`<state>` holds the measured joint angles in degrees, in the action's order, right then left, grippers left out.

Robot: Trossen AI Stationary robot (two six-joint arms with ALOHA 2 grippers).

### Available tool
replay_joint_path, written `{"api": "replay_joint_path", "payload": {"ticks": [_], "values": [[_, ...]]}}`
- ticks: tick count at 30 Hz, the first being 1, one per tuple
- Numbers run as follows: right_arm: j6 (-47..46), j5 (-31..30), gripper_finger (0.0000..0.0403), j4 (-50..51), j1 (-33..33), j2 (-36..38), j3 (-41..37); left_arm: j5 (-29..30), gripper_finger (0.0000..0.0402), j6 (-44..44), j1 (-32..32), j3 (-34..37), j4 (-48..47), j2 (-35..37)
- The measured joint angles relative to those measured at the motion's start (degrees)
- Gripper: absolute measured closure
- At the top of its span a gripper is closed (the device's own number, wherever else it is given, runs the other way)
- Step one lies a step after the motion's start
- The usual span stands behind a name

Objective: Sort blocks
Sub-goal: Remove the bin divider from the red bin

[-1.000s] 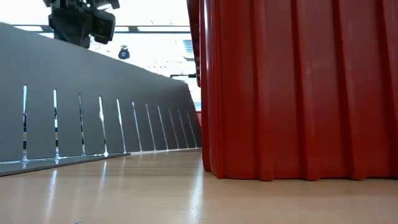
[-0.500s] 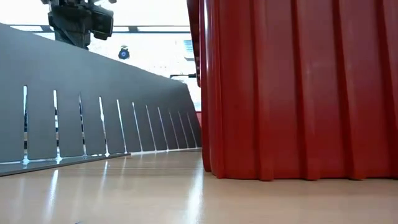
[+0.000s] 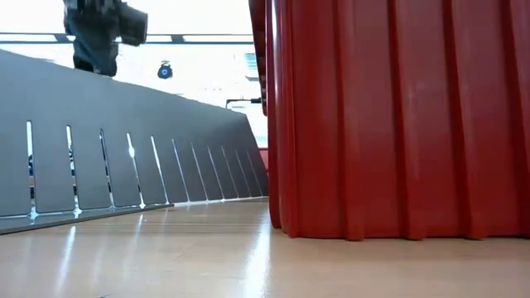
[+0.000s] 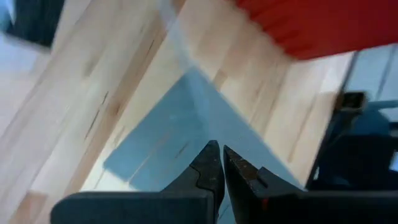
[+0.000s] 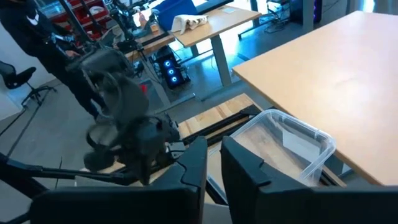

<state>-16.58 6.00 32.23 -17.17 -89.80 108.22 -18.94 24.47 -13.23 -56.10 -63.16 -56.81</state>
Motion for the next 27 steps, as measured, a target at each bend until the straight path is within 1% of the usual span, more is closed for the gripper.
{"api": "replay_joint_path", "payload": {"ticks": [2, 4, 10, 18, 27], "values": [[-0.1, 0.0, 0.0386, 0.0, 0.0, 0.0, 0.0, -0.6, 0.0402, 0.0, 0.1, 2.1, 0.5, -0.7], [-0.3, 0.0, 0.0389, 0.0, 0.0, 0.0, 0.0, -3.1, 0.0402, 0.0, 0.1, 4.2, 2.3, -1.0], [-0.3, 0.0, 0.0389, 0.0, 0.0, 0.0, 0.0, -9.1, 0.0401, 1.3, 0.1, 7.7, 13.2, -1.2], [-0.2, 0.0, 0.0389, 0.0, 0.0, 0.0, 0.0, -17.1, 0.0401, 2.0, 0.3, 7.9, 24.5, -1.2], [0.2, 0.0, 0.0389, 0.0, -0.1, 0.0, 0.0, -22.4, 0.0402, 1.6, 1.9, 7.9, 28.4, -3.5]]}}
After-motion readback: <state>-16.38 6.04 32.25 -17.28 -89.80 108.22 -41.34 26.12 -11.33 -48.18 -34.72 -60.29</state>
